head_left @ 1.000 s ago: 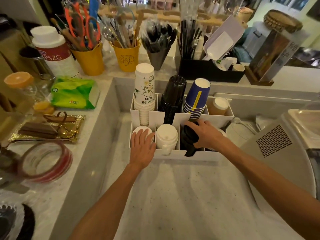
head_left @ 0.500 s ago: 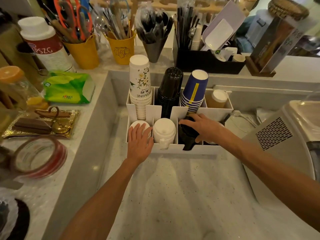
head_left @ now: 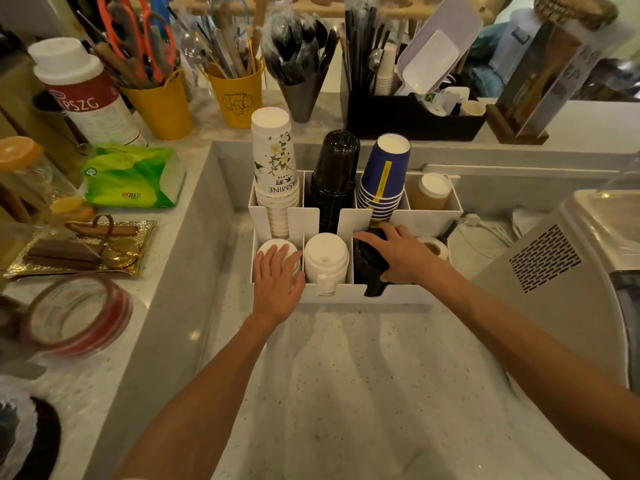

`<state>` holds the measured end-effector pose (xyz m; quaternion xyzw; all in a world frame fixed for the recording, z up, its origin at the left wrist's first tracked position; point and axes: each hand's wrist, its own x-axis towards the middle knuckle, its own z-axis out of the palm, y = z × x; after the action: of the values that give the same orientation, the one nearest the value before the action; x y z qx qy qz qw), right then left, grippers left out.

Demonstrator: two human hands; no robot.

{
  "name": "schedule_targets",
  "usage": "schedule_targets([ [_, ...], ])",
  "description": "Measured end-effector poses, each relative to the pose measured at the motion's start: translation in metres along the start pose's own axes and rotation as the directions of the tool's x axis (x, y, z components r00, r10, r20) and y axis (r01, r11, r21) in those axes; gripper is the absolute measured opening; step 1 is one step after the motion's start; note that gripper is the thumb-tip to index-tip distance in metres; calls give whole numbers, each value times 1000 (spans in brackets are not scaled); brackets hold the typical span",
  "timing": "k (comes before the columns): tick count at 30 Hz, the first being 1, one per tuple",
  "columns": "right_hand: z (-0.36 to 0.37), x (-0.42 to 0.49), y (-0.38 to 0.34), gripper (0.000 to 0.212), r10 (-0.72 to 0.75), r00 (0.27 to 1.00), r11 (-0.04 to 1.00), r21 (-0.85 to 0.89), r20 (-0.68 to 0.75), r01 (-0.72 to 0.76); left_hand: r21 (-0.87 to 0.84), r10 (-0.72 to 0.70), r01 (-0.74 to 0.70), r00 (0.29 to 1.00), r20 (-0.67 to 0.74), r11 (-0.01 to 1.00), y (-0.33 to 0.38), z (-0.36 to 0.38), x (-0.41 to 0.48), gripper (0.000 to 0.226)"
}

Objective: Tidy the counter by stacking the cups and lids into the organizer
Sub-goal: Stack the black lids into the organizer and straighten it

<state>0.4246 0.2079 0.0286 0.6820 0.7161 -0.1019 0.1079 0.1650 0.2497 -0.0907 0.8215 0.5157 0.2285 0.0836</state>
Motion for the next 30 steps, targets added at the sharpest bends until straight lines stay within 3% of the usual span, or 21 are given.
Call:
schedule_targets([
  [3,7,-3,-6,92,60,998,994,90,-13,-58,14,-10,10,1000,17,1000,0,0,0,44],
  [7,17,-11,-15,90,207,936,975,135,-283,-175,22,-12,12,1000,17,1000,1,0,1,46],
  [9,22,-12,-21,88,289,895,953,190,-340,-235,23,-4,4,1000,6,1000,0,-1,0,47],
  [14,27,-9,-21,84,313,888,936,267,-336,-229,14,9,-8,999,-42,1000,0,2,0,45],
  [23,21,-13,-5,88,158,966,949,304,-206,-90,26,4,-3,999,-38,1000,1,3,1,46],
  [30,28,-13,-19,88,310,912,927,297,-268,-228,17,-7,7,1000,10,1000,3,-2,0,47],
])
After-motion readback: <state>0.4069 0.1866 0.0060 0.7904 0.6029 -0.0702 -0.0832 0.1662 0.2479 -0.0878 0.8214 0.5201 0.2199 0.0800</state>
